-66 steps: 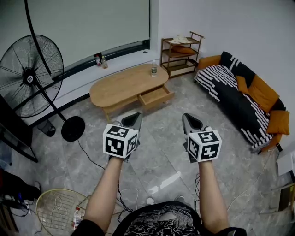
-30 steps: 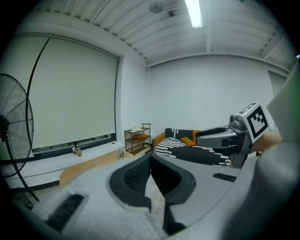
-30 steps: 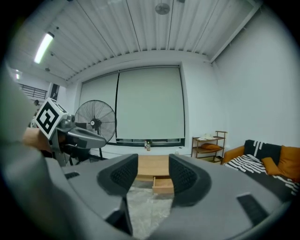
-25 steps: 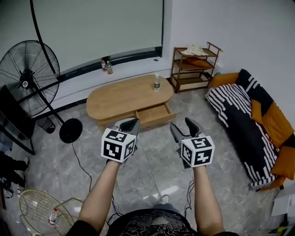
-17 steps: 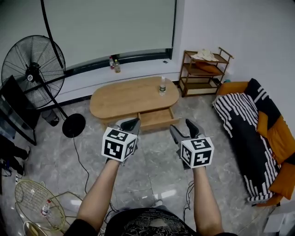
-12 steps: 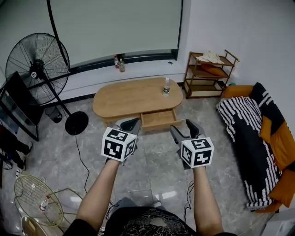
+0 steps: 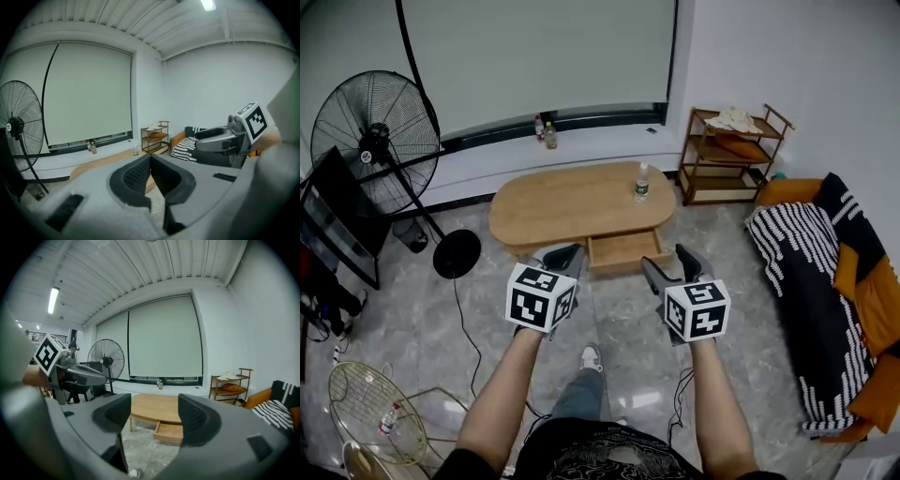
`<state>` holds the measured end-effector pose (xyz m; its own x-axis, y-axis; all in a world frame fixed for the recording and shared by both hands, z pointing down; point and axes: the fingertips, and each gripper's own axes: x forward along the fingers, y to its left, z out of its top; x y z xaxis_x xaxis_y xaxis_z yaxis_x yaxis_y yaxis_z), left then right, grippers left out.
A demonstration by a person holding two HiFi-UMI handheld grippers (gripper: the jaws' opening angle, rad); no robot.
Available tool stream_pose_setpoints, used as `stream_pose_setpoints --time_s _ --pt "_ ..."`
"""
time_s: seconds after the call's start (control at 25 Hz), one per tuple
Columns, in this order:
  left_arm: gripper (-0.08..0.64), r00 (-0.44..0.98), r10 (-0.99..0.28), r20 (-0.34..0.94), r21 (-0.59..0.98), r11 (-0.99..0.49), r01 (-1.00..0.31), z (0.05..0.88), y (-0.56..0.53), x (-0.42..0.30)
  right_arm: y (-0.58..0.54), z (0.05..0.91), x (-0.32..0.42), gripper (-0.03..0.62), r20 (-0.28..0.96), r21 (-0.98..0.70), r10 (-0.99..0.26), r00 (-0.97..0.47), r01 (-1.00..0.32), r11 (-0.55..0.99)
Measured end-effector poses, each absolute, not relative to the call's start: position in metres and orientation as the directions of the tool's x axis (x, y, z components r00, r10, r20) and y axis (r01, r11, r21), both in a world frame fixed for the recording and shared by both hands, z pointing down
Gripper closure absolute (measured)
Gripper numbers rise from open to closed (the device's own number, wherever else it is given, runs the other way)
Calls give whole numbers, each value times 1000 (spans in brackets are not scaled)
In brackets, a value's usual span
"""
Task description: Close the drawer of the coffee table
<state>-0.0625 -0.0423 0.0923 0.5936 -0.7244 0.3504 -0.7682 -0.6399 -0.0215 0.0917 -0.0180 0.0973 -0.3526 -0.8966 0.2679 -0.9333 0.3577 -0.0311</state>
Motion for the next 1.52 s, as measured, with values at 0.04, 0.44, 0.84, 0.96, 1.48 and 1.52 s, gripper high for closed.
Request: stream_pose_setpoints --time_s 0.04,0.44,0.84,0.96,1.48,1.52 --pt "558 594 -725 349 -20 -639 -769 93 -50 -62 -25 98 92 290 269 -30 -895 -354 -932 360" --pt "558 597 -724 345 -9 -639 -770 111 -180 -47 -150 118 101 284 291 -17 -887 -359 -929 371" --pt "558 603 -707 370 23 -641 -767 128 -308 -53 -273 135 89 262 332 -19 -868 -369 -922 386" --pt "558 609 -698 378 43 -644 -764 137 -335 -54 -299 145 88 262 356 -26 -862 -361 -926 377" --pt "558 616 -675 406 79 -645 -760 192 -421 -45 -379 195 110 249 383 -48 -865 -324 -942 332" --pt "558 615 -675 407 79 -644 -761 197 -424 -43 -383 200 112 249 383 -51 -867 -320 -944 326"
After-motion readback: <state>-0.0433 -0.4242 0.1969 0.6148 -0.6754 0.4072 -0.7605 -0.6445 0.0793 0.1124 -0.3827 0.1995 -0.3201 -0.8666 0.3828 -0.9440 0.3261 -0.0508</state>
